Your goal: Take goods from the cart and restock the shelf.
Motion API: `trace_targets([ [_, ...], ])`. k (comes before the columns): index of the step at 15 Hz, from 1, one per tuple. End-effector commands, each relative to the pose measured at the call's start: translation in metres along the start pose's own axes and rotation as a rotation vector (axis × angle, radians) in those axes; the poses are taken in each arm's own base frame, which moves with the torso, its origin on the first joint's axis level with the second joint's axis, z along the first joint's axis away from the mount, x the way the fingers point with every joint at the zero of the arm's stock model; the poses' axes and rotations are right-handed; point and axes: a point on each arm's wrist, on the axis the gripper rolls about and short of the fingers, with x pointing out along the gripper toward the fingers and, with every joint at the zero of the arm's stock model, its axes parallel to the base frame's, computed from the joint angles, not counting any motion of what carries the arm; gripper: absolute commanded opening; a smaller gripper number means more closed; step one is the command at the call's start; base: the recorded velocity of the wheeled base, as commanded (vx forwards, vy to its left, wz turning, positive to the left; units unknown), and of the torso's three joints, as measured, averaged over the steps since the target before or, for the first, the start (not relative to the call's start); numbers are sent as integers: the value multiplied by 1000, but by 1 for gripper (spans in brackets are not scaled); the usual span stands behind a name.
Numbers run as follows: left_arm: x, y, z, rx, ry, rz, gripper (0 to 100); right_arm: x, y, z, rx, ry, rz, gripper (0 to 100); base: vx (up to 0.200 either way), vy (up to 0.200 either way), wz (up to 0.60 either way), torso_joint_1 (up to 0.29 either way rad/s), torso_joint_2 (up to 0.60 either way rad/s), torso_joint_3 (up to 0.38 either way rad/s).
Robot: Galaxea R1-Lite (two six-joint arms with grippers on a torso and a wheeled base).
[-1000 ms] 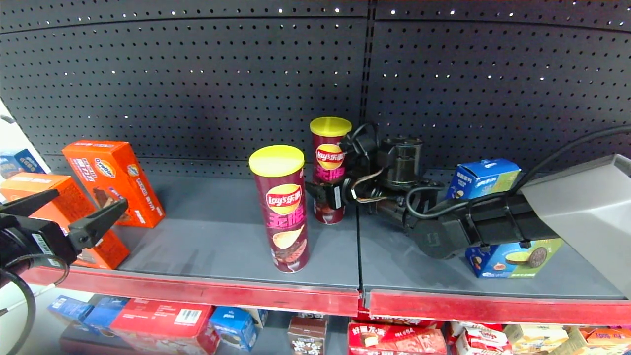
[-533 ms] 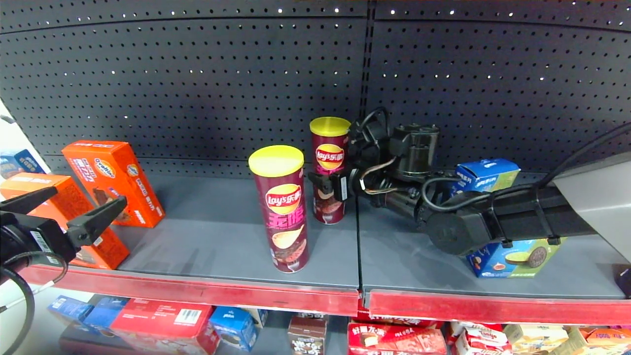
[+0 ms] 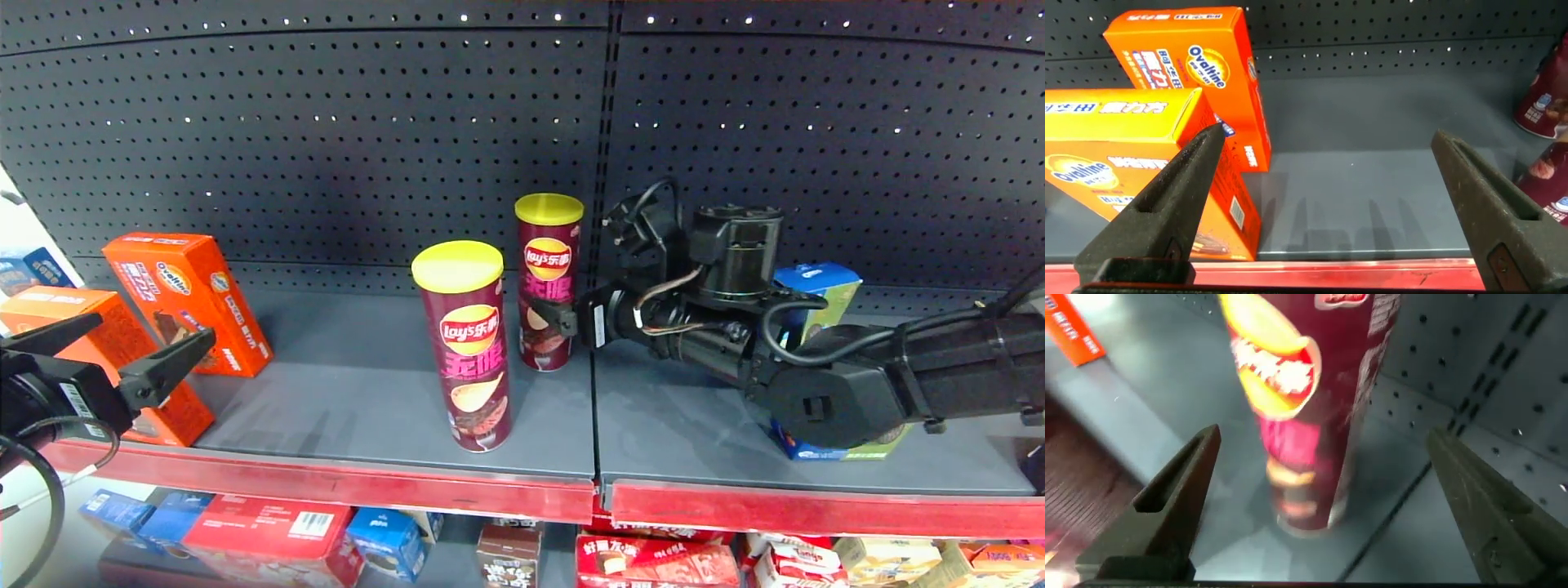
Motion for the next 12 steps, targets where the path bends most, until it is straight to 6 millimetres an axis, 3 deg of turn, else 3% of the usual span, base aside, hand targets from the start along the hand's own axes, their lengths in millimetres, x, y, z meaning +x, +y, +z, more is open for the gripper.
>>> trace_targets([
  [1,1,0,-2,-4,10,0,100,-22,3,16,-1,-34,8,100,0,0,0,0,0,0],
  [7,4,1,-11,-12,48,1,100,-79,1,61,57,-21,5,100,0,0,0,0,0,0],
  [10,5,1,-12,-14,57,1,100,-128,-2,78,59,-40,-73,100,0,0,0,0,0,0],
  [12,7,1,-15,-18,69,-1,100,-163,-3,77,58,-31,-94,100,0,0,0,0,0,0],
])
